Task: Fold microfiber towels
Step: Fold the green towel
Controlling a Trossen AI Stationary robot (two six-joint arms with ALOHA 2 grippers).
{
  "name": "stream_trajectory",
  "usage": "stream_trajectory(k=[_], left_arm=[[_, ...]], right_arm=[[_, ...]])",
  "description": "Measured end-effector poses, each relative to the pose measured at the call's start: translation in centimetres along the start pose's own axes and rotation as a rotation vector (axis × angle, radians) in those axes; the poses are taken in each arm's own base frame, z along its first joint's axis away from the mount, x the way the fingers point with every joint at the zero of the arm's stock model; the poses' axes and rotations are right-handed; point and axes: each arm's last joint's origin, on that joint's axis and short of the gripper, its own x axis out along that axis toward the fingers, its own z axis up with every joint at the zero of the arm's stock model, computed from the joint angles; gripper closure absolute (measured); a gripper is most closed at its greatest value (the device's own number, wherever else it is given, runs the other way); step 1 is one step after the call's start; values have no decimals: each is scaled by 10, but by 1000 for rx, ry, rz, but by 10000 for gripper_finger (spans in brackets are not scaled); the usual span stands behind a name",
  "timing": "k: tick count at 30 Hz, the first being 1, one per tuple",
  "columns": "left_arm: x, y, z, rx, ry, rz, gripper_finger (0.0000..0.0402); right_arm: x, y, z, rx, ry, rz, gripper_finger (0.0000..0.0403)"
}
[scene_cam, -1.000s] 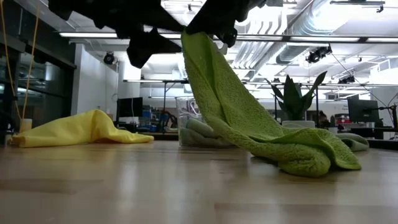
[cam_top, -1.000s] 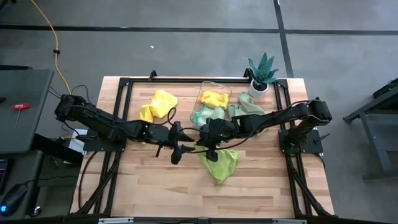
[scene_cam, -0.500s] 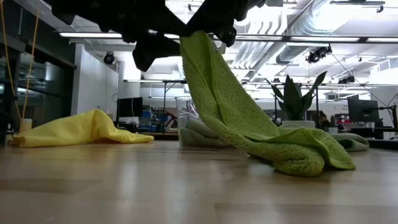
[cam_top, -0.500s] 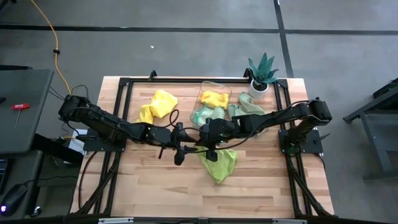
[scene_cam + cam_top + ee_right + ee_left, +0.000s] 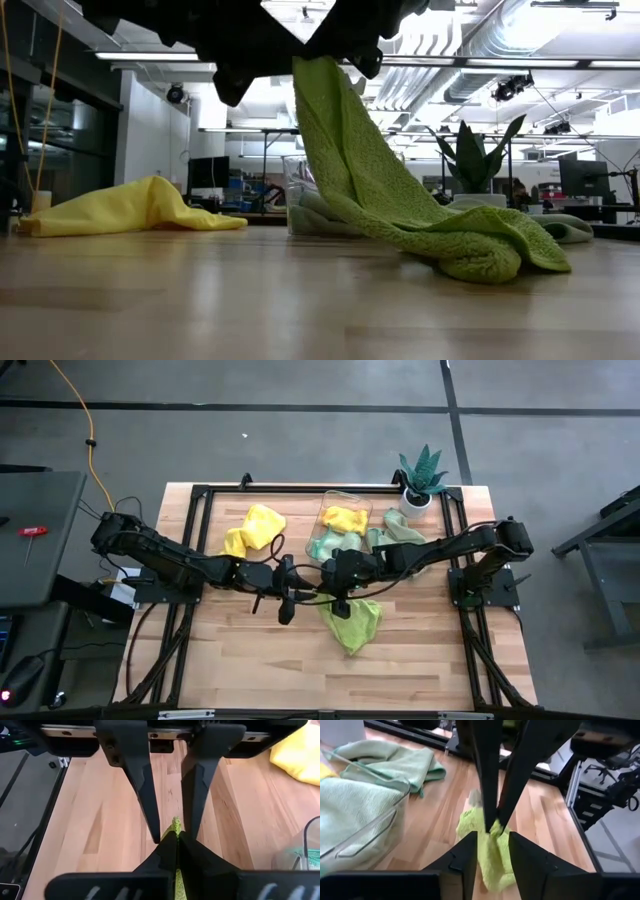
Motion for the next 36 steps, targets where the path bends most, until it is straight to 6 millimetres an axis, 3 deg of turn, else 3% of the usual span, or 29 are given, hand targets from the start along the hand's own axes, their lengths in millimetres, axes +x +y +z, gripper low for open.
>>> stream_trajectory(k=[12,17,22,30,36], left_arm=[[0,0,0,2,6,-6,393],[0,0,0,2,7,-4,400],[-13,2,4,10,41,23,401],[-27,5,0,-1,142,40,401],[-17,0,-13,-79,238,-27,401]], right_arm=[[0,0,0,1,1,-1,403],[0,0,0,3,1,0,403],[-6,0,6,54,34,-52,397],[-12,0,-13,95,267,-84,291],[-6,20,-50,-3,447,125,229]])
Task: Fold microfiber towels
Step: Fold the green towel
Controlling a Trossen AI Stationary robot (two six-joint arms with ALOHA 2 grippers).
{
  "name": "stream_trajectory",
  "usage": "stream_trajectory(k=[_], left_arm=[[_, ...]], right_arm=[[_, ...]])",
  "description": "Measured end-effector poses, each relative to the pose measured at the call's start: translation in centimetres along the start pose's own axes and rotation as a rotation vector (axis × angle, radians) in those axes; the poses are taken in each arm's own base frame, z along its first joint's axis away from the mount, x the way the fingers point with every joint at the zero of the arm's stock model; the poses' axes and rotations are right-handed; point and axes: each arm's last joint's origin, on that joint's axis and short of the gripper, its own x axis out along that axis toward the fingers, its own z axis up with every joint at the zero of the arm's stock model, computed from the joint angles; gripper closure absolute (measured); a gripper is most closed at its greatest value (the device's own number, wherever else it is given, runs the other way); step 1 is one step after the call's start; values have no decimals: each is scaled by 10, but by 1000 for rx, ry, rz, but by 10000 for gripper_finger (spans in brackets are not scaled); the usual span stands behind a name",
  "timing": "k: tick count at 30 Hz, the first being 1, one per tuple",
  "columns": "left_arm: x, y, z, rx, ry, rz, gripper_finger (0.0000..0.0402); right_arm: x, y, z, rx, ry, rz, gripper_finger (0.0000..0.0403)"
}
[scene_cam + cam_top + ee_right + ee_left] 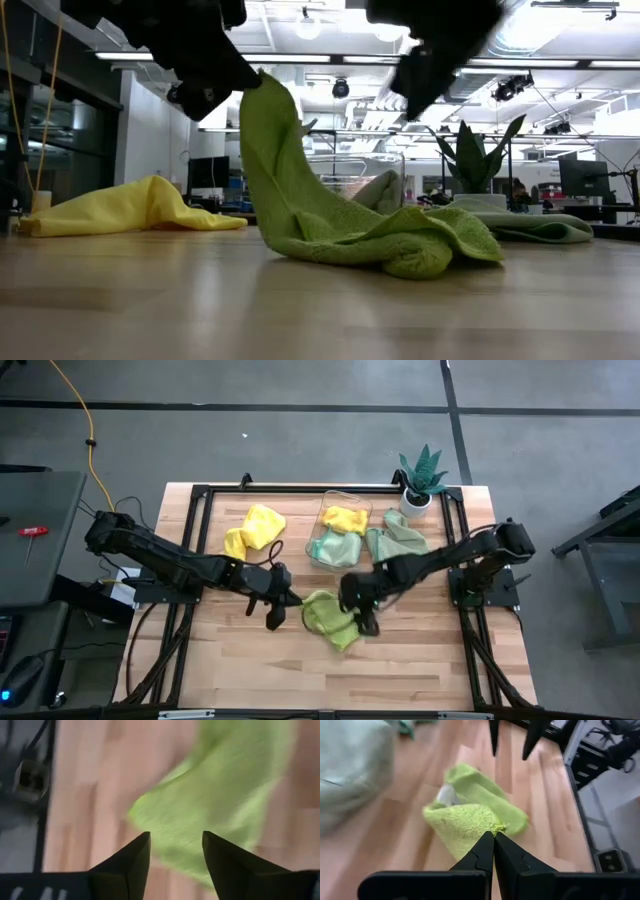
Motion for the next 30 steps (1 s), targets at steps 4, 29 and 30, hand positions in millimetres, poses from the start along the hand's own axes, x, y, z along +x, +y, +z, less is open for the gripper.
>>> stream_trajectory(k=[4,29,30], left_arm=[[8,-7,-8,-48,27,-26,402],[17,-12,-16,-132,70,-57,401],[17,-12,-16,-129,71,-58,401]], right_arm=[[23,14,-21,-67,11,66,223],[116,50,-28,4,-65,-53,264],[115,50,-28,10,-68,-68,264]])
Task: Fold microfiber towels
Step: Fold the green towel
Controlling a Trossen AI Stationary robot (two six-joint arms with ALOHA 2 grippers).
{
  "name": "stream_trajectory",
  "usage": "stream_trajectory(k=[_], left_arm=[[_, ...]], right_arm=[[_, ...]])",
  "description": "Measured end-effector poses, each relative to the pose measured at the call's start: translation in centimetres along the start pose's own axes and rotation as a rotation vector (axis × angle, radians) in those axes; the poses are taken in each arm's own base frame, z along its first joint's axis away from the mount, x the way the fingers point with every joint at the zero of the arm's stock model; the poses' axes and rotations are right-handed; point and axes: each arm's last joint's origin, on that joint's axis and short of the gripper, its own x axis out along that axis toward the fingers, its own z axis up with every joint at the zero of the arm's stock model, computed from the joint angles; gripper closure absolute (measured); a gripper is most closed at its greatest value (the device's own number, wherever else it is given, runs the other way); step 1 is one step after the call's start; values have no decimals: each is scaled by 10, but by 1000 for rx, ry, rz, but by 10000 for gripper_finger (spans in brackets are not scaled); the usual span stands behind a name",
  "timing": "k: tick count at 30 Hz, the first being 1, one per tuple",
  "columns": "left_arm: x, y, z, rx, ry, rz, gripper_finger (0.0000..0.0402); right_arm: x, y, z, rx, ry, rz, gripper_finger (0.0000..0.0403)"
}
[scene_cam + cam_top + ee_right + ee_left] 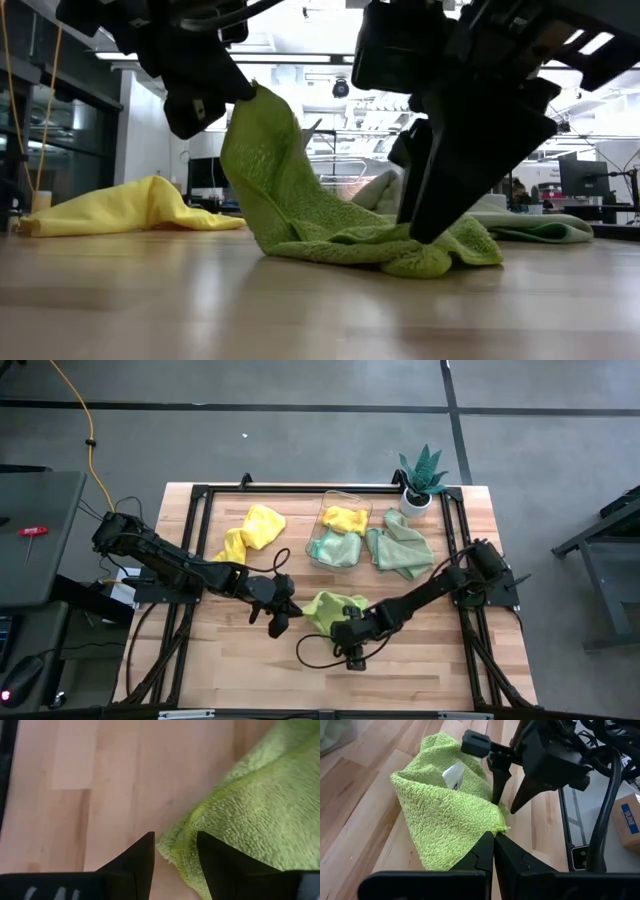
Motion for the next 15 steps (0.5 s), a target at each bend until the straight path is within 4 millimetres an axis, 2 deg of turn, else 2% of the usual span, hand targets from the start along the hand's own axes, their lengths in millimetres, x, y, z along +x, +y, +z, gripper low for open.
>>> stream_trajectory(k=[3,6,11,13,15], left_arm=[[0,0,0,12,5,-4,401],[0,0,0,16,6,-3,401],[0,1,-1,16,12,1,401],[-2,1,-1,25,27,-1,401],[-6,0,-1,38,52,-21,401]], right_arm=[[-2,0,2,7,-12,-4,266],[-2,0,1,7,-6,3,288],[-4,0,1,16,10,13,385],[-10,-2,1,35,31,13,391],[-24,-3,4,38,20,13,390]])
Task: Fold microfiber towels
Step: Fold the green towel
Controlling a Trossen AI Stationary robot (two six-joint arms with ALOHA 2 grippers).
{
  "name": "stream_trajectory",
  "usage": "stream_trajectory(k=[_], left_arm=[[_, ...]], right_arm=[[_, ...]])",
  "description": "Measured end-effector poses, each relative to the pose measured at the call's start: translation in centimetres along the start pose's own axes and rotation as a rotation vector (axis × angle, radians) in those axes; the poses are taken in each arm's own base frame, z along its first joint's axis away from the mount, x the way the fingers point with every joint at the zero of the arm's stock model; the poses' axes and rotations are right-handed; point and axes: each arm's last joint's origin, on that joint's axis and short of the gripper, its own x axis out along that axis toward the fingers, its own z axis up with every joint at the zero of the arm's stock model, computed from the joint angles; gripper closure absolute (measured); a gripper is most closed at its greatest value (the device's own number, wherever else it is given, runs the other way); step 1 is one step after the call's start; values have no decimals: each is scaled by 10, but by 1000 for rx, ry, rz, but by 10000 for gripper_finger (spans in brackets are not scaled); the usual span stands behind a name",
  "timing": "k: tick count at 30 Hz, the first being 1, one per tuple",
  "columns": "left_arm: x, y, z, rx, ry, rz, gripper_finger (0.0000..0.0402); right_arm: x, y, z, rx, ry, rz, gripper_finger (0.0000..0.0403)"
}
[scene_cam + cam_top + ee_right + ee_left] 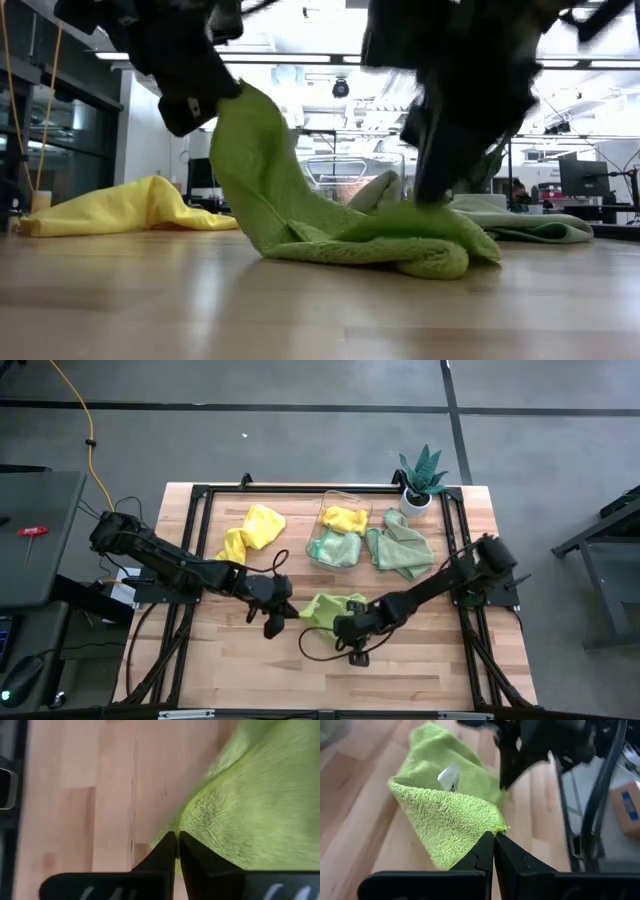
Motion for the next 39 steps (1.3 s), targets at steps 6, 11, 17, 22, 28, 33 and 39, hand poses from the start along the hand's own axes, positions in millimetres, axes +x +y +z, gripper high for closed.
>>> stream_trajectory(k=[6,11,17,22,28,33,39], left_arm=[[-31,1,6,30,83,-125,401],[-71,-6,21,37,-13,-214,401],[-119,-20,40,109,-99,-270,401],[-146,-26,46,210,-53,-216,401],[-169,-25,50,335,16,-19,401],[-193,-24,63,356,-7,128,401],[-217,-25,77,428,-56,230,401]], right_arm=[[-75,-7,7,-53,-50,-13,400],[-141,-22,11,10,-195,-57,402],[-198,-40,11,138,-400,-92,402],[-224,-46,3,135,-445,-90,402],[-231,-54,-5,109,-406,-139,403],[-241,-62,-8,116,-366,-119,403],[-261,-64,-1,129,-391,-117,403]])
